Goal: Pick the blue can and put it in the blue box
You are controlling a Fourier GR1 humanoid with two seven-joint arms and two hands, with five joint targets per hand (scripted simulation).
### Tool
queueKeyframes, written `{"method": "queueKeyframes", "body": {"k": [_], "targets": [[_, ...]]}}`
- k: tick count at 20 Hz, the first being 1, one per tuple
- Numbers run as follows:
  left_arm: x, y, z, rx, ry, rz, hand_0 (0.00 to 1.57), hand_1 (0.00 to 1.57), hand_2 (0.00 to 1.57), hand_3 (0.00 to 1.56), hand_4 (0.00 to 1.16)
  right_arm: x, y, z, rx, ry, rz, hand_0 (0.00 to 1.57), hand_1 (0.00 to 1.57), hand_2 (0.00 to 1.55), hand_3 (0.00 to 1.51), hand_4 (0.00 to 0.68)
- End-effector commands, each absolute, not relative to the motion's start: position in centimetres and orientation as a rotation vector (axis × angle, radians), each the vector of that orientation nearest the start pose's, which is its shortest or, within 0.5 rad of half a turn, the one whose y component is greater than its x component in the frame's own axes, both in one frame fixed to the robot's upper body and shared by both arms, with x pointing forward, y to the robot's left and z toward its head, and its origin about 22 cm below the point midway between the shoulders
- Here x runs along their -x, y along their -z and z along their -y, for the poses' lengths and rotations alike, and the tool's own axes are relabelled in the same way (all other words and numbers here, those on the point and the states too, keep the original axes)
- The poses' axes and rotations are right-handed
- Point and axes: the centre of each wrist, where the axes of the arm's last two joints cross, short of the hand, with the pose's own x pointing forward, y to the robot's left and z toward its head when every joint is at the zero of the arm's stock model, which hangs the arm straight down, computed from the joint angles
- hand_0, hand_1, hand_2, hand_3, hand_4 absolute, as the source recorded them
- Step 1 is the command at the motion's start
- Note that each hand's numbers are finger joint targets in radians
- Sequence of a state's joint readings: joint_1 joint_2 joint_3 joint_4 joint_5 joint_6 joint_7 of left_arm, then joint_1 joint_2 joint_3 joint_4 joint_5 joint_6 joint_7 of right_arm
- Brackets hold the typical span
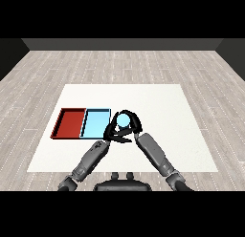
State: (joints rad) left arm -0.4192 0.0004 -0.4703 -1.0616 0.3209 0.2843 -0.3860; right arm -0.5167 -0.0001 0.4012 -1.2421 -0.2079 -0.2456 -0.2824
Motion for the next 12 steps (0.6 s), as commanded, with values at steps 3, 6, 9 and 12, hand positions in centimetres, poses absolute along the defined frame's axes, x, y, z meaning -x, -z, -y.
{"method": "queueKeyframes", "body": {"k": [3, 6, 9, 12], "targets": [[-29.7, 3.9, -9.4, 0.29, 0.159, 1.72, 0.0, 0.0, 0.0, 0.0, 0.0, -32.1, -4.1, 7.4, -0.361, -0.27, 1.907, 1.42, 1.42, 1.44, 1.4, 0.626], [-31.7, 0.2, -8.3, 0.318, 0.158, 1.766, 0.0, 0.0, 0.0, 0.0, 0.0, -30.7, -4.6, 4.8, -0.344, -0.281, 1.935, 1.39, 1.39, 1.44, 1.39, 0.62], [-31.3, 2.3, -8.1, 0.127, 0.284, 1.812, 0.0, 0.0, 0.0, 0.0, 0.28, -29.5, -3.9, 5.5, -0.408, -0.297, 1.904, 1.25, 1.25, 1.41, 1.4, 0.613], [-29.2, 2.9, -7.2, 0.068, 0.295, 1.769, 0.41, 0.41, 0.56, 0.29, 0.57, -28.9, -4.9, 3.4, -0.405, -0.331, 1.917, 1.42, 1.42, 1.44, 1.39, 0.604]]}}
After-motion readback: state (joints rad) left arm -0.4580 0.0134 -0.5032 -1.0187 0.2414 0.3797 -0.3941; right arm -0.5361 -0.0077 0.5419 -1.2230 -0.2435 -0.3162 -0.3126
